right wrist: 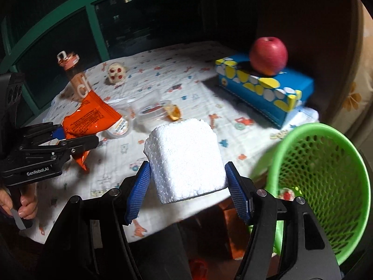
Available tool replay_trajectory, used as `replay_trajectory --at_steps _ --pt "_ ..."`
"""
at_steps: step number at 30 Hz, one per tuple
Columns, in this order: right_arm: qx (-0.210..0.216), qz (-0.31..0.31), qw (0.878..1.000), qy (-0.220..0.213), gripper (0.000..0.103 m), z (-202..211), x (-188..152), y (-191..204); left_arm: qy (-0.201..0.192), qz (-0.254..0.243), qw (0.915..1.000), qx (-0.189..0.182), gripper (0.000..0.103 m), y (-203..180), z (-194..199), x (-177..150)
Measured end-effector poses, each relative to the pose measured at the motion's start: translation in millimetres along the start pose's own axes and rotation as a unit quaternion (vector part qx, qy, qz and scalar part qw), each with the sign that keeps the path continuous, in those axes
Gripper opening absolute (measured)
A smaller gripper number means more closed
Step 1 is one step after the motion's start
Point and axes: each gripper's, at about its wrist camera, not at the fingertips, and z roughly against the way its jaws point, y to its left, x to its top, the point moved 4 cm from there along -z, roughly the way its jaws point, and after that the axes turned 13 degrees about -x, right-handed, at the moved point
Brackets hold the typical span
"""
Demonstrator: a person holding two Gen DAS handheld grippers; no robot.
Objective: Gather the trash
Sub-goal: 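Drop the foam block from the right tool while the left tool drops the orange wrapper into the wastebasket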
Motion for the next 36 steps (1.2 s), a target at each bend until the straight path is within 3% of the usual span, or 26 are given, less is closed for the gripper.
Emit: replay_trajectory --at_steps 11,17,29,36 --pt "-0.115 -0.093 0.989 0.013 0.065 8.1 -27.2 -121.9 0.018 -0.065 0.9961 -0.058 0.042 -86.9 -46.4 35.3" --pt "-0.142 -0.133 0.981 0.026 0.070 9.1 -47.9 -165.2 0.035 -0.100 0.9912 -0.080 0.042 -131.3 -73.3 42.6" --pt "-0.163 -0.185 0.969 0.012 0.076 32.2 -68.5 -207.4 0.083 -0.140 0.9810 -0.106 0.044 -189.2 -125.7 55.7" --pt "-0.161 -0.201 0.966 -0.002 0.076 42.9 -70.0 -213.5 0.105 -0.151 0.9766 -0.111 0.058 -210.4 -151.2 50.7"
